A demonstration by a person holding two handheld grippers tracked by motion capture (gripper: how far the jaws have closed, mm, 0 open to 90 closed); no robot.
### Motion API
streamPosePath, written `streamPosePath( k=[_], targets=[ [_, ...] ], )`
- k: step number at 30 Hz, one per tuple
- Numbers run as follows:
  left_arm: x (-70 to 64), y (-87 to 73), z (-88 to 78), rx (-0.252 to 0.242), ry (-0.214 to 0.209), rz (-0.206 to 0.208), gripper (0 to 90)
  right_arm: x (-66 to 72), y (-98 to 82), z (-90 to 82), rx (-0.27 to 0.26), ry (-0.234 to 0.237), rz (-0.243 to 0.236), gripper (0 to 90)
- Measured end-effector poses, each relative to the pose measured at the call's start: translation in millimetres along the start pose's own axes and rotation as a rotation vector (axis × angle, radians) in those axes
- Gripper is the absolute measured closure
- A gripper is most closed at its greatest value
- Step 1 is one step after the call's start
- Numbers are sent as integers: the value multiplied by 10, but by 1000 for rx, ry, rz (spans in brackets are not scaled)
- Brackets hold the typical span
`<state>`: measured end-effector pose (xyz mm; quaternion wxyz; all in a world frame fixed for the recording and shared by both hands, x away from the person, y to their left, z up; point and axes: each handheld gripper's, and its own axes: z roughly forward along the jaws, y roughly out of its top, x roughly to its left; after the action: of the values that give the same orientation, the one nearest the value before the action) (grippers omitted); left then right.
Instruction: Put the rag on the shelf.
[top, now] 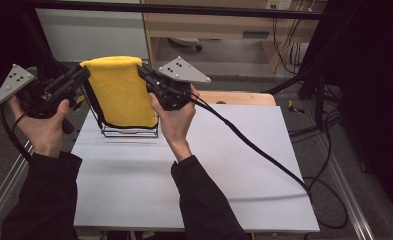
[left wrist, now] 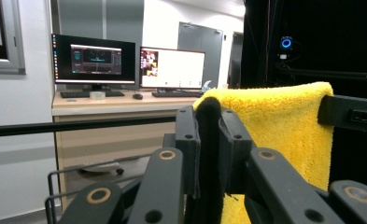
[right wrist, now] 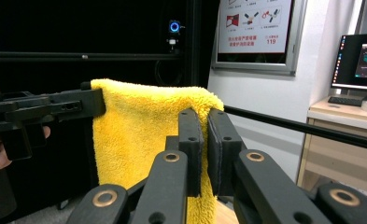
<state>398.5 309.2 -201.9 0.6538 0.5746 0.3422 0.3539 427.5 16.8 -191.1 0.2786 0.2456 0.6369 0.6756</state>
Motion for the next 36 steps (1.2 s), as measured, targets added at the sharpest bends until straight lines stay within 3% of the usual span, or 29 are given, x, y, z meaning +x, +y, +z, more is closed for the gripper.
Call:
streamPosePath(
  k=[13,25,36],
  targets=[
    [163,285,67,-45,27,-18,799,33,273,228,-33,-8,-22,854],
    [326,506,117,-76,47,-6,798,50,522,476,-55,-16,-47,854],
    [419,667,257,-78,61,16,798,-25,618,607,-62,-20,-33,854]
  ],
)
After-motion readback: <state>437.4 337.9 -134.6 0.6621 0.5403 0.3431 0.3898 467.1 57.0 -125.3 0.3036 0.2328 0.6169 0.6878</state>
